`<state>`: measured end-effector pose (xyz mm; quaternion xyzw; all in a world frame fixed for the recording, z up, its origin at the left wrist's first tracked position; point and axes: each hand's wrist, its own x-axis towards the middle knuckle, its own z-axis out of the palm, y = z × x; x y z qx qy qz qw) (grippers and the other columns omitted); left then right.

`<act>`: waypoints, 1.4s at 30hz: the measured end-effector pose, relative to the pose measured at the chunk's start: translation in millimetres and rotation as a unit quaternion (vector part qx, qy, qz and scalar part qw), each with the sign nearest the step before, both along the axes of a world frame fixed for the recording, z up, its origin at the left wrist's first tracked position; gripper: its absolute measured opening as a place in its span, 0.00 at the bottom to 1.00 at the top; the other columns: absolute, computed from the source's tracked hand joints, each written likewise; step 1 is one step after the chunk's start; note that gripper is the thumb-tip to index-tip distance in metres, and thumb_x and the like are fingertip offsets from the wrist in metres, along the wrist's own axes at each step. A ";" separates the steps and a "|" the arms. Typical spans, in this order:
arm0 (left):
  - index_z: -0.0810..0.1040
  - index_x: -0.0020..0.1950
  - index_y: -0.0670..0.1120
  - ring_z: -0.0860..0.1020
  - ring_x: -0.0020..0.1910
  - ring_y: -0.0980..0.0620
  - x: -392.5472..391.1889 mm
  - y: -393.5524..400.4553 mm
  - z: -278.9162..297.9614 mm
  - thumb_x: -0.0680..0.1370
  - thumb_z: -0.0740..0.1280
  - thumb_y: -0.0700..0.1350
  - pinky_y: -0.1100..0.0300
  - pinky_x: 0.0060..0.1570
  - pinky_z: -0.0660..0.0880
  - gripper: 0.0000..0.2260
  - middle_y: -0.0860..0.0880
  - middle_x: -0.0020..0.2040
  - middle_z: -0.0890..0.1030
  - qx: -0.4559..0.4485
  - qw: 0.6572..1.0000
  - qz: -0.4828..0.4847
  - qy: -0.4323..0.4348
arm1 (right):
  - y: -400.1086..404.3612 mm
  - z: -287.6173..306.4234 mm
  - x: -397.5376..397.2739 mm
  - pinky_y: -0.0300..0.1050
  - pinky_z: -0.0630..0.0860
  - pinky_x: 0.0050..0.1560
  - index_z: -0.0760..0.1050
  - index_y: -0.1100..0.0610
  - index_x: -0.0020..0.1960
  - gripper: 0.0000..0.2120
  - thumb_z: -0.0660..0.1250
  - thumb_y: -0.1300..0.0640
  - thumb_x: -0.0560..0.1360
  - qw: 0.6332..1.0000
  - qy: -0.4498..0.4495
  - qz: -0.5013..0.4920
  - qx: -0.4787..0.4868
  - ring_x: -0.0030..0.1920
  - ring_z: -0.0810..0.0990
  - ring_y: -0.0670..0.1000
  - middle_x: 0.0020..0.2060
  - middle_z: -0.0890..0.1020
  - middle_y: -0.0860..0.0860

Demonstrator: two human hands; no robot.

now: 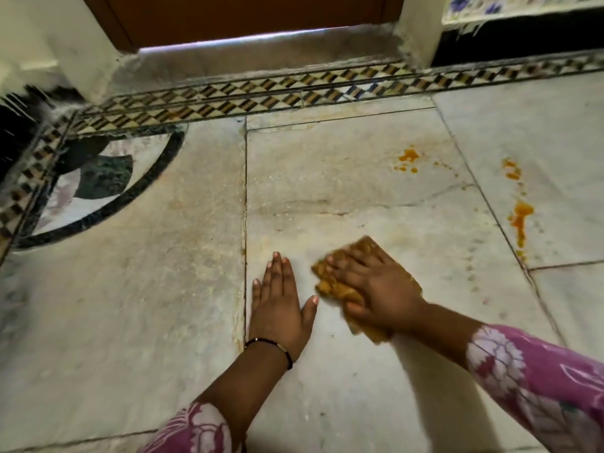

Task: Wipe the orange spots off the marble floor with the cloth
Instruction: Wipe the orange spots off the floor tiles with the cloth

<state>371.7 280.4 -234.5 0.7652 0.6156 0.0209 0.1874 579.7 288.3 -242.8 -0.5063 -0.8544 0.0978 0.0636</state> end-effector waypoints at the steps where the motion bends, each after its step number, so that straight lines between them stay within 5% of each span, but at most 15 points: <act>1: 0.33 0.74 0.45 0.36 0.75 0.51 2.9 0.8 0.8 0.77 0.43 0.61 0.56 0.71 0.34 0.33 0.51 0.71 0.29 0.000 1.000 -0.006 0.004 | -20.9 -3.2 13.6 0.62 0.63 0.68 0.67 0.49 0.70 0.30 0.58 0.38 0.71 1.000 -0.001 0.008 0.000 0.71 0.66 0.56 0.69 0.71 0.48; 7: 0.35 0.75 0.44 0.37 0.75 0.51 55.9 -12.3 -0.1 0.80 0.49 0.58 0.54 0.72 0.36 0.33 0.48 0.74 0.31 -0.003 0.995 -0.102 -0.021 | -95.9 -0.2 110.6 0.55 0.56 0.70 0.58 0.45 0.74 0.33 0.59 0.36 0.72 0.998 -0.022 -0.021 -0.049 0.74 0.57 0.51 0.74 0.60 0.45; 13: 0.34 0.75 0.45 0.35 0.75 0.51 108.8 -38.7 1.0 0.80 0.50 0.57 0.53 0.72 0.34 0.33 0.50 0.72 0.29 -0.016 0.978 -0.210 -0.014 | -96.2 4.1 135.1 0.58 0.59 0.71 0.65 0.49 0.71 0.33 0.53 0.35 0.70 0.935 0.050 -0.350 -0.044 0.71 0.63 0.59 0.71 0.67 0.51; 18: 0.34 0.75 0.46 0.32 0.72 0.54 127.0 -33.9 -7.6 0.78 0.46 0.62 0.52 0.71 0.34 0.35 0.50 0.72 0.29 -0.002 0.963 -0.269 0.012 | -159.3 -4.4 110.3 0.56 0.52 0.73 0.56 0.45 0.75 0.31 0.57 0.39 0.75 0.988 0.005 -0.147 -0.054 0.75 0.55 0.52 0.75 0.59 0.45; 21: 0.32 0.74 0.46 0.31 0.71 0.55 125.9 -17.1 -14.1 0.78 0.47 0.63 0.50 0.72 0.34 0.35 0.50 0.72 0.29 -0.008 0.958 -0.285 0.037 | -167.2 -2.6 149.7 0.53 0.57 0.70 0.60 0.47 0.74 0.32 0.59 0.37 0.74 0.995 -0.013 -0.082 -0.051 0.75 0.56 0.51 0.74 0.61 0.46; 26: 0.43 0.77 0.45 0.38 0.74 0.54 117.6 -8.1 -31.3 0.77 0.41 0.66 0.50 0.72 0.39 0.35 0.48 0.77 0.41 0.037 0.956 -0.289 0.037 | -117.6 -3.3 198.4 0.54 0.65 0.64 0.69 0.53 0.69 0.30 0.54 0.36 0.75 0.986 -0.004 -0.165 0.017 0.70 0.66 0.56 0.70 0.69 0.51; 31: 0.50 0.77 0.43 0.45 0.75 0.53 119.2 -10.8 -32.2 0.78 0.46 0.64 0.49 0.72 0.45 0.34 0.47 0.77 0.49 0.059 0.957 -0.283 0.019 | -33.6 -5.8 156.3 0.60 0.62 0.67 0.70 0.52 0.68 0.28 0.56 0.39 0.73 0.894 -0.020 -0.444 0.054 0.68 0.67 0.59 0.67 0.72 0.52; 36: 0.52 0.76 0.43 0.48 0.75 0.52 118.9 -10.4 -30.4 0.77 0.45 0.64 0.49 0.71 0.46 0.34 0.46 0.77 0.53 0.049 0.959 -0.278 0.021 | -48.9 -6.5 109.5 0.61 0.64 0.66 0.65 0.50 0.71 0.30 0.57 0.40 0.72 0.953 -0.014 -0.301 0.021 0.71 0.64 0.57 0.70 0.70 0.49; 42: 0.42 0.77 0.46 0.41 0.75 0.53 118.6 -2.8 -33.1 0.75 0.42 0.68 0.51 0.72 0.37 0.37 0.49 0.77 0.42 0.048 0.968 -0.245 -0.017 | -139.2 -4.6 167.2 0.54 0.65 0.65 0.68 0.52 0.70 0.29 0.54 0.38 0.74 0.958 -0.001 -0.285 0.031 0.71 0.64 0.54 0.70 0.69 0.49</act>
